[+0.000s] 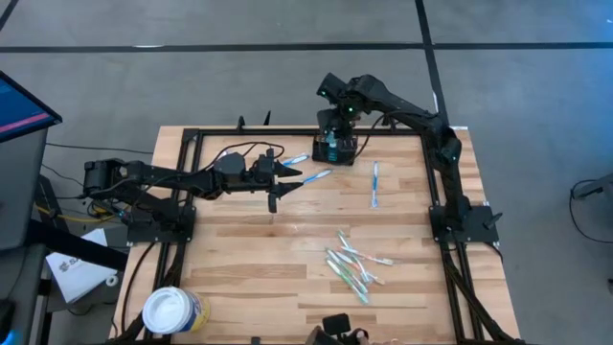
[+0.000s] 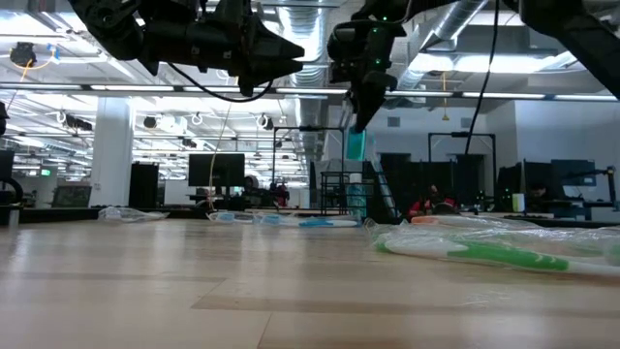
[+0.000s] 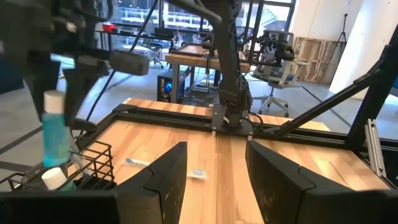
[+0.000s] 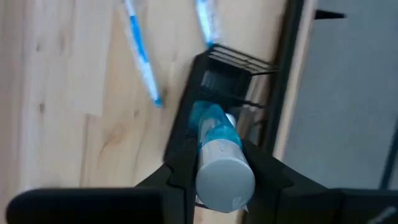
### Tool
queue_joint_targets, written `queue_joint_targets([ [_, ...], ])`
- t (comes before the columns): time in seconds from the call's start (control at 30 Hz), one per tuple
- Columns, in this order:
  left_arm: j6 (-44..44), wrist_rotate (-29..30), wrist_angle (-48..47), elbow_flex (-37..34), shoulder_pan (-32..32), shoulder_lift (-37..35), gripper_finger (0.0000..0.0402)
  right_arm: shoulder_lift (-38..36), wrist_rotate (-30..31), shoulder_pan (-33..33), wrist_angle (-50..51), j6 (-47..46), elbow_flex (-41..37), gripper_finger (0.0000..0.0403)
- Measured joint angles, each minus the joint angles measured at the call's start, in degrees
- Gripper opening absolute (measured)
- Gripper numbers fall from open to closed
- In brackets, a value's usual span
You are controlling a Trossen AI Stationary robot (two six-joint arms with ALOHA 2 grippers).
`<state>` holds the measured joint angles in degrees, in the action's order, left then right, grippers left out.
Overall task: Pick & Place toothbrushing station
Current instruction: Put the mouthwash into the mesh organizer
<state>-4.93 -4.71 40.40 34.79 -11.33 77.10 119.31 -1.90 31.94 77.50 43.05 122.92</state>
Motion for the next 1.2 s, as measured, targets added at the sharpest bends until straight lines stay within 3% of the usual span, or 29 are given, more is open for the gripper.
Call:
queue_joint_targets([
  [1.2, 0.00, 0.00, 0.09, 0.00, 0.00, 0.00, 0.0156, 0.11, -4.27, 1.88, -1.62, -0.98, -2.35, 0.0084],
])
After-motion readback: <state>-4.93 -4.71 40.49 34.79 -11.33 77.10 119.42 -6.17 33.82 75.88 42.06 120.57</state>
